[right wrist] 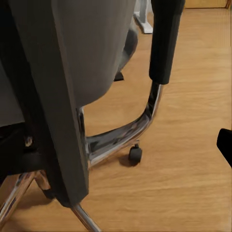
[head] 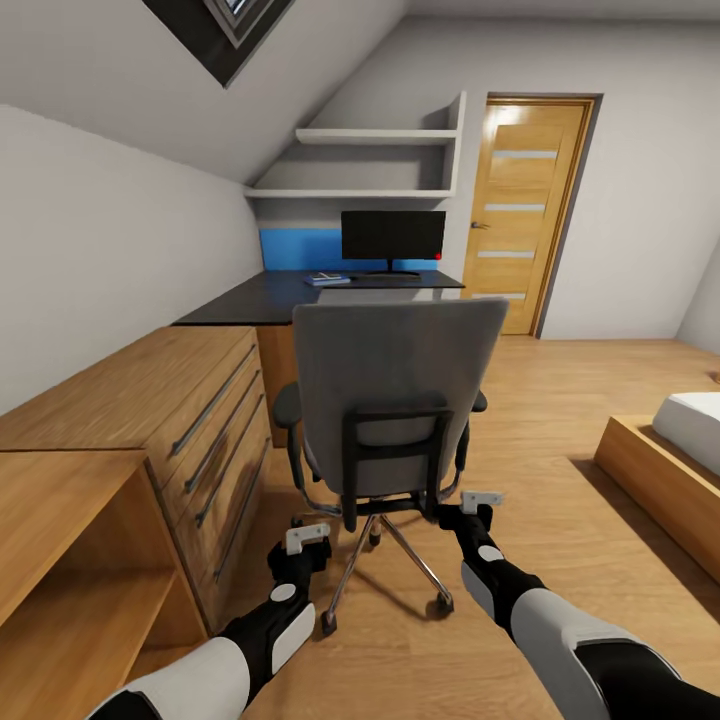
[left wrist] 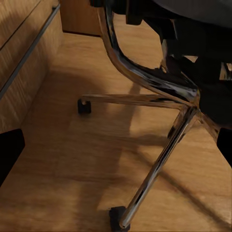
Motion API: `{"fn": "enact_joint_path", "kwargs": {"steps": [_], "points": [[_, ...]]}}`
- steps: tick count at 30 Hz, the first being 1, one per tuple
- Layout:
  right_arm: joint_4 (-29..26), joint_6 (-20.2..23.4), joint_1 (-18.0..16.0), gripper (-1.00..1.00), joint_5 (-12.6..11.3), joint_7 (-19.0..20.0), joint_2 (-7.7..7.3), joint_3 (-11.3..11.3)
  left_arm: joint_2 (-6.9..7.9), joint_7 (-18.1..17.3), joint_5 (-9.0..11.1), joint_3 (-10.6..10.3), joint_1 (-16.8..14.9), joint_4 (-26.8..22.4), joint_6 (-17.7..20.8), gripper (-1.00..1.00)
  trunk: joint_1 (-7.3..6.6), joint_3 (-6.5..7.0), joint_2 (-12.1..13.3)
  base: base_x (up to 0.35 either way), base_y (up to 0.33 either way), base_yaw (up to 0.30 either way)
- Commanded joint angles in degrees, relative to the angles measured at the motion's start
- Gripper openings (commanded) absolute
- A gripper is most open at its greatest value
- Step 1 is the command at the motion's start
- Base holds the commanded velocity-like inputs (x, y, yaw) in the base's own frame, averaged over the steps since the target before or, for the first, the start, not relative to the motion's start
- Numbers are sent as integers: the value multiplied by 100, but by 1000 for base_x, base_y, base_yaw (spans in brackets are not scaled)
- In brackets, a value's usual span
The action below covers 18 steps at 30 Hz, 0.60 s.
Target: In the bedroom, organize the workspace by keeping the computer under the desk, ensuring the monitor is on the desk, placing the keyboard on the desk next to the monitor, placing the mouse on the desk next to the keyboard, moving the folder from the swivel chair onto the desk next to the mouse, stacking the notebook on top of the folder with the pen on top of the notebook, and positioning the swivel chair next to the desk.
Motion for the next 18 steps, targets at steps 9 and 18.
{"fn": "enact_joint_path", "kwargs": {"steps": [9,18], "points": [[-44,0,-4,100,-246,-28,-28,27,0,33,45,-51,-5,4,-14,100,1,-6,-2,116,0,0],[-45,-2,-4,100,-243,-28,-28,27,0,33,37,-51,-6,4,-10,100,1,-6,-2,143,0,0]]}}
